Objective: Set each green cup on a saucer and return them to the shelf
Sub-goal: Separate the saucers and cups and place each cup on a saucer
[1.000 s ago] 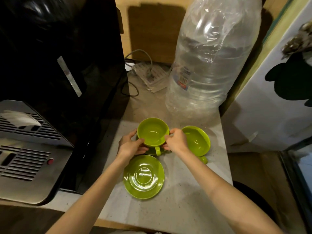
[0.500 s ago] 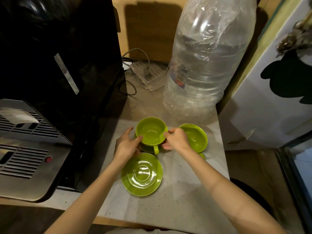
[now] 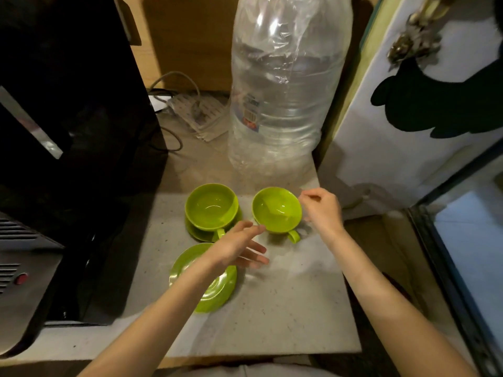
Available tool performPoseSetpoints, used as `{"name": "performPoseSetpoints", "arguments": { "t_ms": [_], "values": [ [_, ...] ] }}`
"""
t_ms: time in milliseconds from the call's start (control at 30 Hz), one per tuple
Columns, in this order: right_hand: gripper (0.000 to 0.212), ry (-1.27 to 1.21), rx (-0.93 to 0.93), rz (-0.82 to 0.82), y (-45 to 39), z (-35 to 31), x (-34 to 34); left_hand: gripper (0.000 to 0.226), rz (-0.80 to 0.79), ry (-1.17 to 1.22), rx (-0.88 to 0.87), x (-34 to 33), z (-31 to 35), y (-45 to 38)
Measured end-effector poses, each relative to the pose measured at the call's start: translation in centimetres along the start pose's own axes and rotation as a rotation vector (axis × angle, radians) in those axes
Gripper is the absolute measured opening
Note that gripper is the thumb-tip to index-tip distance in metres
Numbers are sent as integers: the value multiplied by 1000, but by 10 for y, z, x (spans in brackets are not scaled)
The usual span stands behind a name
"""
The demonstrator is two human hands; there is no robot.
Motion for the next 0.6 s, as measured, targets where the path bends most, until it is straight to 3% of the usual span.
{"name": "performPoseSetpoints", "arguments": {
  "t_ms": [100,233,433,600],
  "values": [
    [32,18,-134,-64,3,23,-1,72,-1,140,19,-9,-6,-20],
    [21,-239,-360,-246,17,28,-15,66,70,292,-2,-12,-7,-47],
    [23,-236,-321,-243,21,32,-18,34,120,351,-106,-15,-6,-58],
    [28,-192,-300,-238,22,32,-12,31,153,359,-151,-19,-5,-46]
  ]
}}
Point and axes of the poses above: each hand's wrist, its own y-axis away from the middle knuckle, its own x-axis out of the back of the hand, z = x × y, the point moved 3 cm from there along -y, towards the middle knuckle, and after that the axes turned 6 degrees about x, right-handed, at the moved point
